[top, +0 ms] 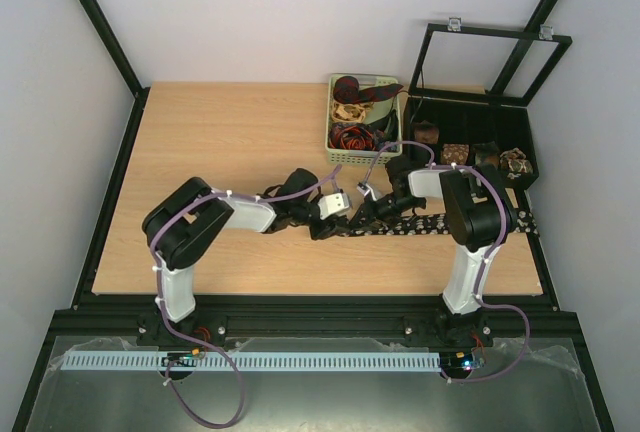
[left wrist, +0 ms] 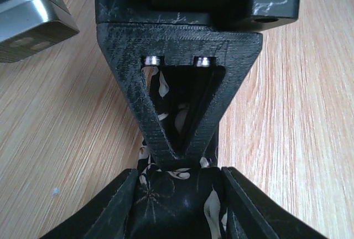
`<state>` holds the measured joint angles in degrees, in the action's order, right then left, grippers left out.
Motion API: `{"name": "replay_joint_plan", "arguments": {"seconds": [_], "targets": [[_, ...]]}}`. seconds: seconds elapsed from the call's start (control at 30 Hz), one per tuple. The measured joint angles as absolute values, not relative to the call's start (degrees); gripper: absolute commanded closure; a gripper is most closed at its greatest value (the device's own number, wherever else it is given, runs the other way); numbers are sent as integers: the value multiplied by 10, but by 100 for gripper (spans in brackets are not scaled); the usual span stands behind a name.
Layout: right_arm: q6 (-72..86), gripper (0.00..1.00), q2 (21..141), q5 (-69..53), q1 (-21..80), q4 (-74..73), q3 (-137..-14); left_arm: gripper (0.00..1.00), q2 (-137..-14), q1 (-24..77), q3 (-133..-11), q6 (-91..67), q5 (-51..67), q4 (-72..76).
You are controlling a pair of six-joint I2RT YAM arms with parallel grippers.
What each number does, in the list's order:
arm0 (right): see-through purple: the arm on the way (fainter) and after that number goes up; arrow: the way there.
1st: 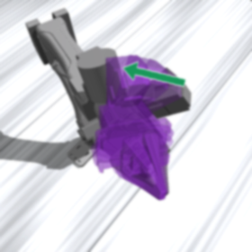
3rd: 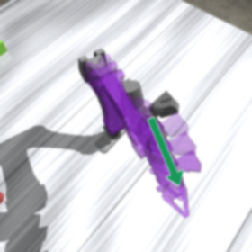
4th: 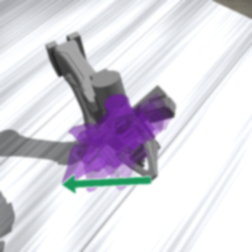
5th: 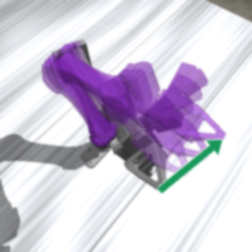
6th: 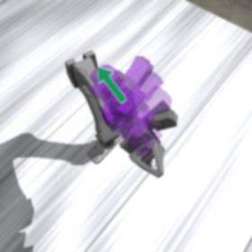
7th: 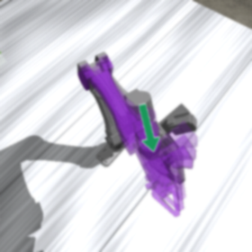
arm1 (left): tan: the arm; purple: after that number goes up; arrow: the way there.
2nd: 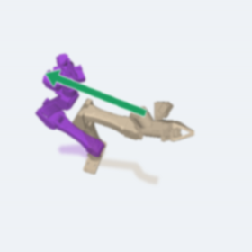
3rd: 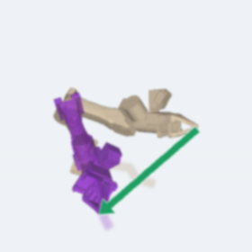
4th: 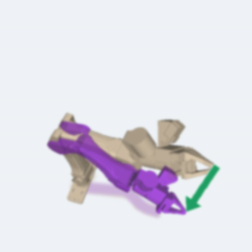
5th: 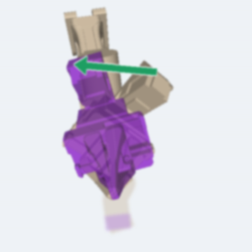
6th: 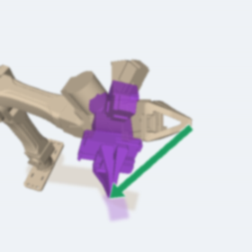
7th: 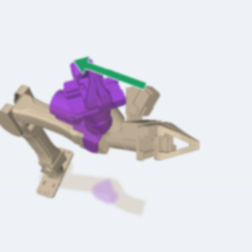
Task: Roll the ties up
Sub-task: Roll the tie at the center of the board.
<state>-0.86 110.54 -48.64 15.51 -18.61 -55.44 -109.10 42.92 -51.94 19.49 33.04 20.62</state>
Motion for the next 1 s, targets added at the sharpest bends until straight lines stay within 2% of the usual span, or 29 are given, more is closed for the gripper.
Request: {"name": "replay_joint_plan", "arguments": {"seconds": [0.13, 0.27, 0.43, 0.77, 1.0], "targets": [[-9, 99, 1107, -488, 154, -187, -555, 53, -1107, 431, -524, 194, 331, 212], [-11, 99, 1108, -488, 155, -190, -557, 44, -1110, 426, -523, 194, 330, 213], [-13, 99, 1115, -493, 155, -197, -564, 42, -1105, 411, -498, 205, 330, 210], [-15, 99, 1120, -495, 154, -206, -570, 49, -1100, 411, -495, 209, 335, 207], [-15, 99, 1120, -495, 154, -206, -570, 60, -1103, 427, -532, 189, 344, 211]]}}
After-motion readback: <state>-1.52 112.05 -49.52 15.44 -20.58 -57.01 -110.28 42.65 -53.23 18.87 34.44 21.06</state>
